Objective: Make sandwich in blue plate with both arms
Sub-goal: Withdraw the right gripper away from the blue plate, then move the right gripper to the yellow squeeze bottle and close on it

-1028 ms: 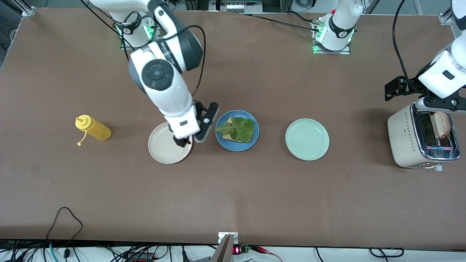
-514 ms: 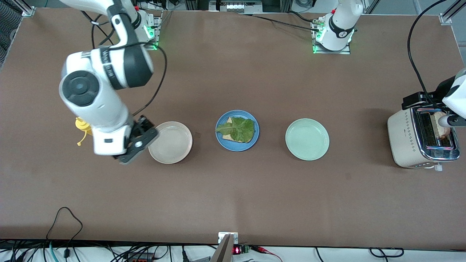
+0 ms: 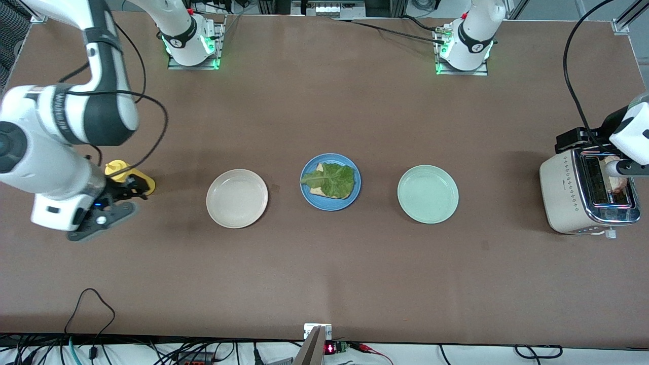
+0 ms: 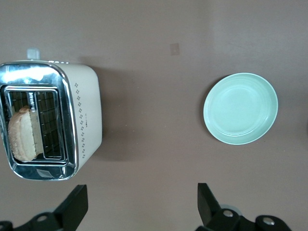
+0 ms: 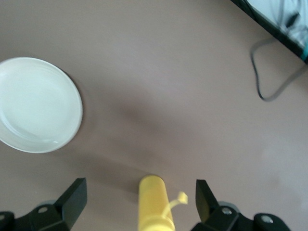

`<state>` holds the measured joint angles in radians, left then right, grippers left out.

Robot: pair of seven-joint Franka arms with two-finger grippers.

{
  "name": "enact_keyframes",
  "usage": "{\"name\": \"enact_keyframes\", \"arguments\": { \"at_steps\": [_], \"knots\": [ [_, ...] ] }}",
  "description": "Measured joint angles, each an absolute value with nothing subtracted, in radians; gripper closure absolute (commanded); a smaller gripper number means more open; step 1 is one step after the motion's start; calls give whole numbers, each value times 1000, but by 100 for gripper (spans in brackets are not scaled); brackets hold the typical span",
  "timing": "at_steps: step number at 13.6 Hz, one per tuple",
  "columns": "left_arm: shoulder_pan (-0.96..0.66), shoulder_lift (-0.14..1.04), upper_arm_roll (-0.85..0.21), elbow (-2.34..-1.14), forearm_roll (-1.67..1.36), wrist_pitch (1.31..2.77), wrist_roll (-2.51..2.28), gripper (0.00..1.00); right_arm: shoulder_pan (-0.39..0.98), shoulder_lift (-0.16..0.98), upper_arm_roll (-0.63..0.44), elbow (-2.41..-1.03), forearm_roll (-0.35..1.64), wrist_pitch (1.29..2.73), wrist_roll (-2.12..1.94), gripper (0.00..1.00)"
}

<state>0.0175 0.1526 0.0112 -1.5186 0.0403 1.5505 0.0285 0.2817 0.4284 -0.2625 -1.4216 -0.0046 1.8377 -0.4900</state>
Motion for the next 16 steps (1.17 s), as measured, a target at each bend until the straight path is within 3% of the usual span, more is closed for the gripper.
{"name": "enact_keyframes", "arguments": {
  "at_steps": [3, 7, 16],
  "knots": [
    [-2, 150, -26, -1513, 43, 1551, 26, 0, 197, 335, -258, -1541, 39, 1848, -576, 0],
    [-11, 147, -86, -1508, 77, 1550, 19, 0, 54, 228, -253, -1711, 288, 1848, -923, 0],
    [-4, 126, -85, -1508, 79, 1544, 19, 0, -201, 234, -249, -1901, 660, 1838, -1878, 0]
  ]
}}
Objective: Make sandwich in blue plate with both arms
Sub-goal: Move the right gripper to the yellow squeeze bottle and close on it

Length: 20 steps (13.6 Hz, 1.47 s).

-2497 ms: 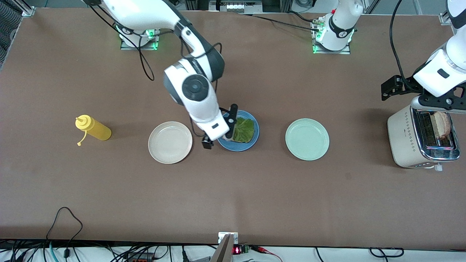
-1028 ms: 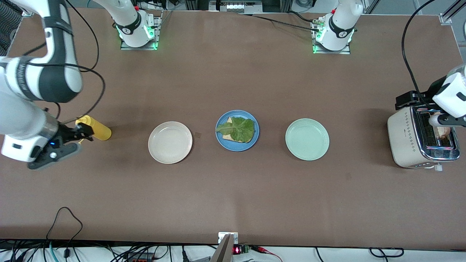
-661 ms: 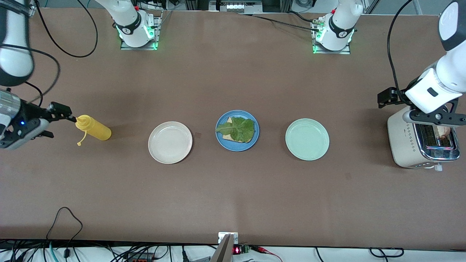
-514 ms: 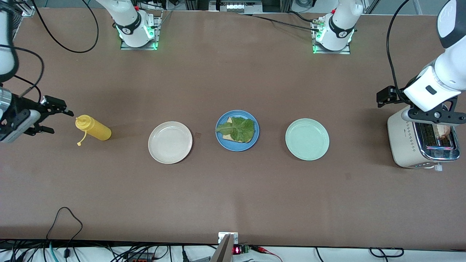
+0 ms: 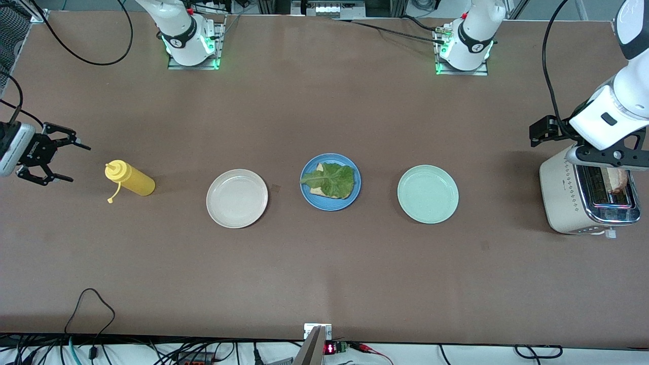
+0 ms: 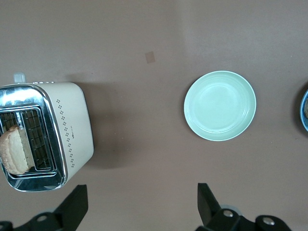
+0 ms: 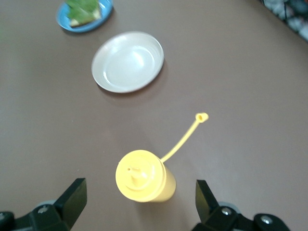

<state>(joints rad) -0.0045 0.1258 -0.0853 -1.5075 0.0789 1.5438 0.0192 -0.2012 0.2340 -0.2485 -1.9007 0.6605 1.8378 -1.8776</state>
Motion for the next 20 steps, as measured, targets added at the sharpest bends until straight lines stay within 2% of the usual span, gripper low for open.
{"name": "enact_keyframes", "arguments": {
  "at_steps": [5, 12, 20],
  "knots": [
    [-5, 126, -86, -1508, 79, 1543, 19, 0, -319, 302, -246, -1991, 828, 1775, -2157, 0],
    [-5, 126, -86, -1508, 79, 1540, 19, 0, -397, 420, -242, -2005, 1103, 1654, -2317, 0],
    [-5, 126, -86, -1508, 79, 1539, 18, 0, -434, 528, -233, -2005, 1195, 1629, -2384, 0]
  ]
}}
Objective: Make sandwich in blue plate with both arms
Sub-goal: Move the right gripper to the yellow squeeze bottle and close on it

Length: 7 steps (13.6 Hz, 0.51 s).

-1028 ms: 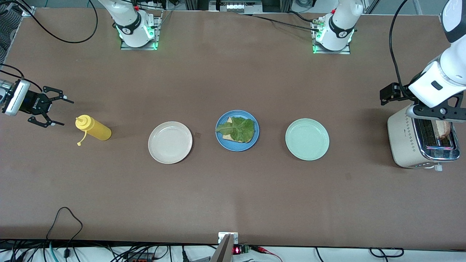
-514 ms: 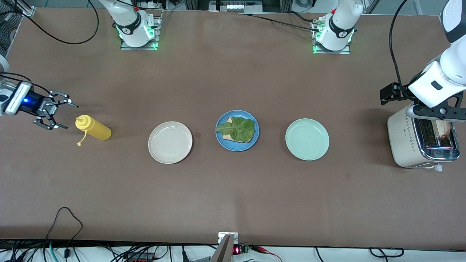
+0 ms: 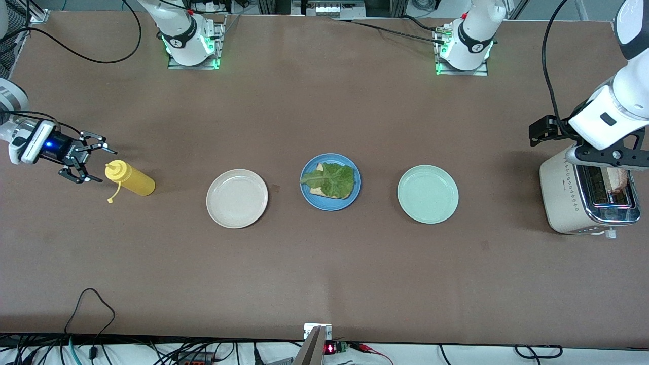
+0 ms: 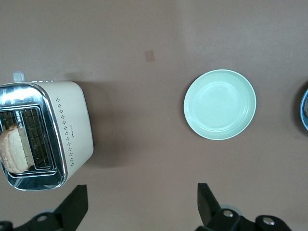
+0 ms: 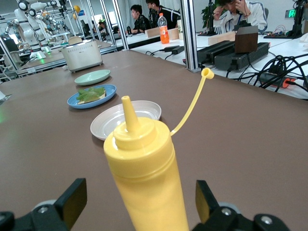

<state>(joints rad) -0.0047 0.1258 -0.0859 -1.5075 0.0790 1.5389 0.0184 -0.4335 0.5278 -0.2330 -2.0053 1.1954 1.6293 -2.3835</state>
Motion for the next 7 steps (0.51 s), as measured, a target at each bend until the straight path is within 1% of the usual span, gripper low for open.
{"name": "enact_keyframes", "arguments": {
  "at_steps": [3, 7],
  "knots": [
    [-5, 126, -86, -1508, 79, 1539, 18, 0, -434, 558, -211, -2005, 1207, 1625, -2398, 0],
    [-5, 126, -87, -1508, 79, 1538, 15, 0, -434, 613, -191, -2004, 1280, 1629, -2465, 0]
  ]
}}
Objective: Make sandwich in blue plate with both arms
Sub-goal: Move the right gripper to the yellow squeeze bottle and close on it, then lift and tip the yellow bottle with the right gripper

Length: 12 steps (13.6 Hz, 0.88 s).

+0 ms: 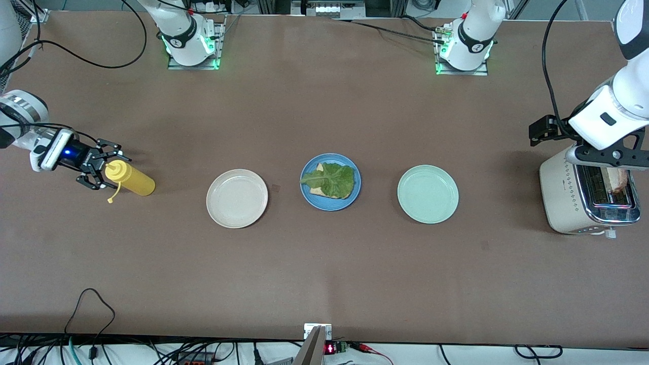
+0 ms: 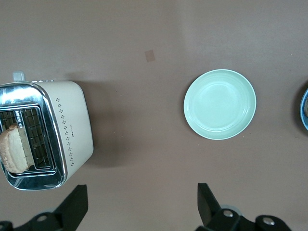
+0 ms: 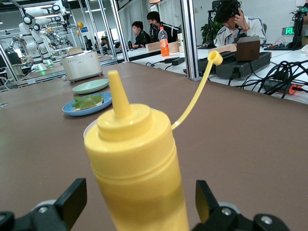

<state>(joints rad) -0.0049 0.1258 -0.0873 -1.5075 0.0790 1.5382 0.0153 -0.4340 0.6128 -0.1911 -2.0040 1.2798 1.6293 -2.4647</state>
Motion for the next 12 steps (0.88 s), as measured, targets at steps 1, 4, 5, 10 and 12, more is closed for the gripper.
{"name": "enact_keyframes", "arguments": {
  "at_steps": [1, 4, 5, 10, 12],
  "knots": [
    [-5, 126, -92, -1508, 79, 1538, 5, 0, -434, 622, -191, -2004, 1284, 1630, -2477, 0],
    [-6, 125, -116, -1508, 79, 1530, -34, 0, -435, 636, -181, -2003, 1335, 1630, -2518, 0],
    [-7, 125, -122, -1508, 79, 1527, -39, 0, -435, 636, -171, -2003, 1346, 1633, -2523, 0],
    [-7, 125, -124, -1508, 79, 1526, -49, 0, -434, 649, -144, -2003, 1349, 1638, -2527, 0],
    [-4, 125, -123, -1508, 79, 1525, -50, 0, -433, 656, -131, -2002, 1350, 1638, -2527, 7]
  ]
}}
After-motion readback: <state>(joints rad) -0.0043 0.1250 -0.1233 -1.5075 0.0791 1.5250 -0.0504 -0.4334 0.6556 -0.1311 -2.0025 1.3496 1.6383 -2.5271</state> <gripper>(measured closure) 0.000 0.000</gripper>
